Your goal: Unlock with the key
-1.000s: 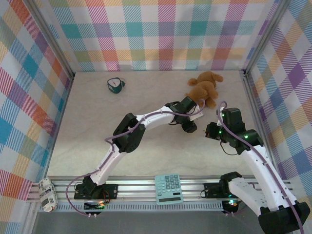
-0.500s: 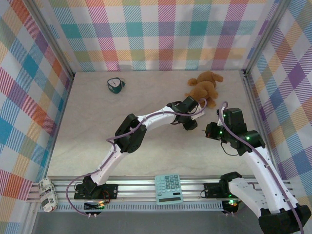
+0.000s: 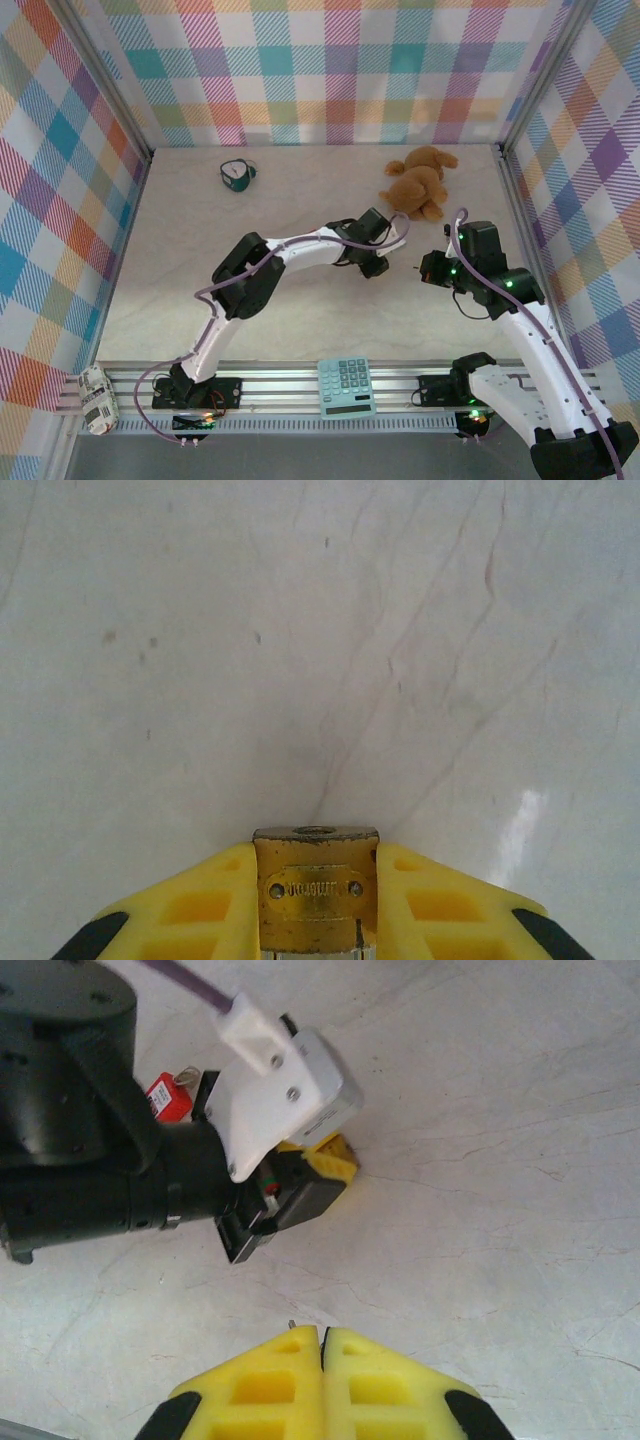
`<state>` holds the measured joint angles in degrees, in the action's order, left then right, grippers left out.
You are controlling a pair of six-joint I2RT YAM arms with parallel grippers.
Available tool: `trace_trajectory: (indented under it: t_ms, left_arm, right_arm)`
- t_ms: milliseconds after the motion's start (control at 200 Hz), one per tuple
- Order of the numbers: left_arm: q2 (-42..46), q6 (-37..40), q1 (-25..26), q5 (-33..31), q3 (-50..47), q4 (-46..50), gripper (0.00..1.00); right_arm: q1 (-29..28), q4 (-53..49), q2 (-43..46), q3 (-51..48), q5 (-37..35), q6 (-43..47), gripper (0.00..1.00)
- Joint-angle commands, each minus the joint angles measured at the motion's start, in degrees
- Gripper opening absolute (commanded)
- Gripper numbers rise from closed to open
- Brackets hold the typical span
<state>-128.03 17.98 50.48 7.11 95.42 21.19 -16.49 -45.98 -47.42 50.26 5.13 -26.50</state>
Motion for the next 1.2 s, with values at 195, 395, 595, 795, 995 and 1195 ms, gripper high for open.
trace_trajectory:
  t_ms: [195, 395, 595, 795, 995, 1195]
  left_arm:
    - [12.59, -0.37, -0.28, -3.61, -18.79, 6.83, 0.16]
    - [17.52, -0.60, -0.54, -1.51, -24.55, 14.71, 0.23]
    - [15.74, 1.12, -1.34, -0.98, -20.13, 23.66, 0.35]
    - [14.40, 2.32, -1.66, -0.57, -15.92, 28.05, 0.47]
    - [12.66, 3.14, -1.87, -0.19, -12.05, 33.12, 0.49]
    - [10.43, 2.94, -2.05, 0.47, -10.03, 34.45, 0.48]
  right_arm:
    - [-0.12, 2.61, -0.87, 1.16, 2.75, 0.22, 0.05]
    - [-0.10, 3.61, -1.45, 1.85, 3.73, 0.39, 0.05]
    - [-0.12, 3.53, -1.32, 2.38, 4.15, 0.40, 0.04]
    - [-0.11, 3.23, -0.69, 2.08, 4.49, 0.57, 0.04]
    - [-0.08, 4.07, -0.62, 1.08, 5.42, 0.68, 0.04]
    - [-0.12, 4.58, -0.27, 0.28, 5.52, 0.99, 0.04]
